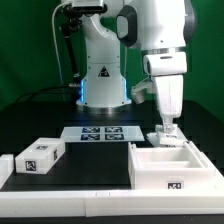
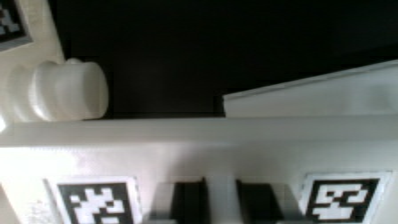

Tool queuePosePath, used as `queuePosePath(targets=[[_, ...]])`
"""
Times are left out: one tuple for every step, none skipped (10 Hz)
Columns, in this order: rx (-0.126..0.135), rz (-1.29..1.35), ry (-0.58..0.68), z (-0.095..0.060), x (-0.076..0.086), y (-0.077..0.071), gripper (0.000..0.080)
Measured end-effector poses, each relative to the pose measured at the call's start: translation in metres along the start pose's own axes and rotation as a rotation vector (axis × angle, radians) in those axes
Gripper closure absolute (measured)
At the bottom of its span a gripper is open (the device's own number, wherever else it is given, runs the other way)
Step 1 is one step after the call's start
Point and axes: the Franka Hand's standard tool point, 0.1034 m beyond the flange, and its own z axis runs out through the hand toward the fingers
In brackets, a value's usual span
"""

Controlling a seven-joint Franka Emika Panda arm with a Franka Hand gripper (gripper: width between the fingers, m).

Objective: Assemble cabinet

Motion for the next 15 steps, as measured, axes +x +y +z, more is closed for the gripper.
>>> queuePosePath(targets=[[-0.005,0.005,0.001,-0.001,0.001,0.003,0.0729],[0.001,0.005,-0.002,-0.002,0.002,0.005,0.0729],[0.004,0.008,-0.004,-0.002,0.002,0.007,0.0729],[0.007,0.012,-0.005,-0.002,0.003,0.009,0.0729],[0.008,0.016,-0.004,-0.001,0.003,0.01,0.0729],[0.009,0.019,-0.003,0.001,0.004,0.011,0.0729],[0.008,0.023,-0.002,0.001,0.004,0.011,0.0729],[0.007,0.035,-0.002,0.001,0.005,0.011,0.0729],[0.007,0.036,-0.002,0.001,0.005,0.011,0.0729],[0.007,0.037,-0.002,0.001,0.004,0.011,0.0729],[0.007,0.037,-0.002,0.001,0.004,0.011,0.0729],[0.008,0.037,-0.002,0.001,0.004,0.011,0.0729],[0.013,0.035,-0.007,0.0,0.001,0.017,0.0729],[0.028,0.04,-0.015,-0.001,0.0,0.032,0.0729],[0.025,0.045,-0.012,0.0,0.001,0.041,0.0729]])
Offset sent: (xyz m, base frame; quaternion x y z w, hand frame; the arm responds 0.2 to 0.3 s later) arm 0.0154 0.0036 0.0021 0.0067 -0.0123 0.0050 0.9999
